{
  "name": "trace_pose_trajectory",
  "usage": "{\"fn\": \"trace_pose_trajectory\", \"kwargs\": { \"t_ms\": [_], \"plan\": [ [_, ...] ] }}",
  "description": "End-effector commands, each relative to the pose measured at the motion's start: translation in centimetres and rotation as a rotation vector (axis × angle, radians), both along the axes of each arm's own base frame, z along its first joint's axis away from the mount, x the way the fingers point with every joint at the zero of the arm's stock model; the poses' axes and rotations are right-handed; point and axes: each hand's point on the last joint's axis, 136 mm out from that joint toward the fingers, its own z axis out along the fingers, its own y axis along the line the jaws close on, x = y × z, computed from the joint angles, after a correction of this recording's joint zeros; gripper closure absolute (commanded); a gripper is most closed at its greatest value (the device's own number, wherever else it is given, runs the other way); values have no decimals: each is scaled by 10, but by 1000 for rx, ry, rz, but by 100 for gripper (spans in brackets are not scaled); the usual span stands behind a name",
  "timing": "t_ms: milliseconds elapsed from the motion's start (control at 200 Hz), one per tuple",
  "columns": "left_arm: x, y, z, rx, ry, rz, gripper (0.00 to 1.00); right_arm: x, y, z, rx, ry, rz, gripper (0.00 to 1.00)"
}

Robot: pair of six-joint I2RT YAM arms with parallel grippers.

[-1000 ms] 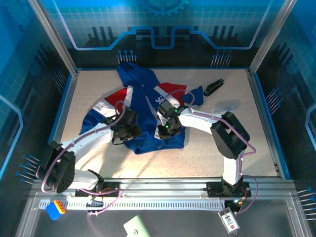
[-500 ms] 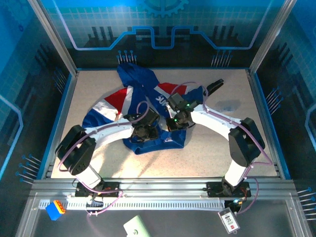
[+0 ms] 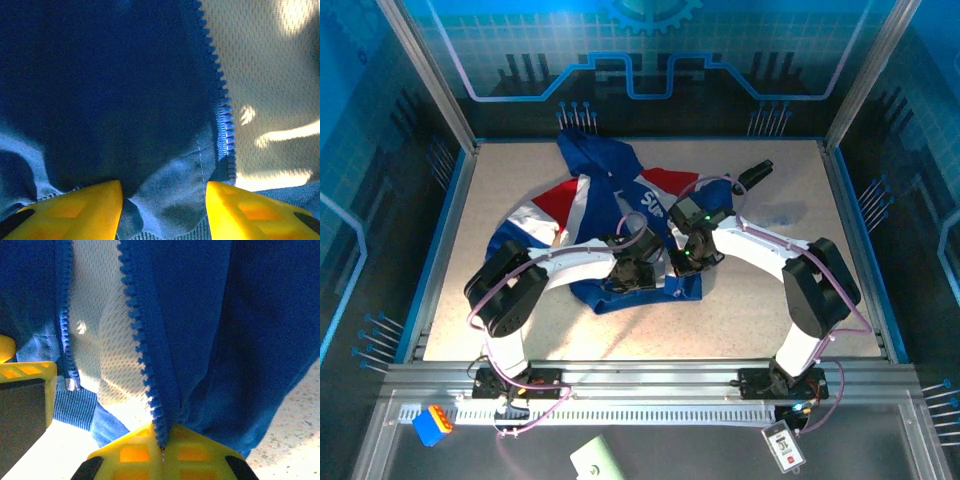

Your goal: Zip up the jacket

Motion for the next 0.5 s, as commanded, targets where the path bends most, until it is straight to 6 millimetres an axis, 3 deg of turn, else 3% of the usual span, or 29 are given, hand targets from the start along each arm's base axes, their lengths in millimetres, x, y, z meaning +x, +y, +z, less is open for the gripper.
{"fn": "trace_pose_trajectory", "kwargs": {
  "t_ms": [0,80,185,495],
  "plan": [
    [-5,-5,-14,11,38,-1,53,-10,0,-19,3,63,14,99],
    [-6,-3,-13,13,33,-5,66,-12,1,-26,2,78,22,99],
    [-3,-1,-1,0,-8,-22,100,-18,1,-37,-14,108,38,98],
    [3,8,34,-31,-71,-48,100,-26,-3,-60,-65,185,59,98]
  ]
}}
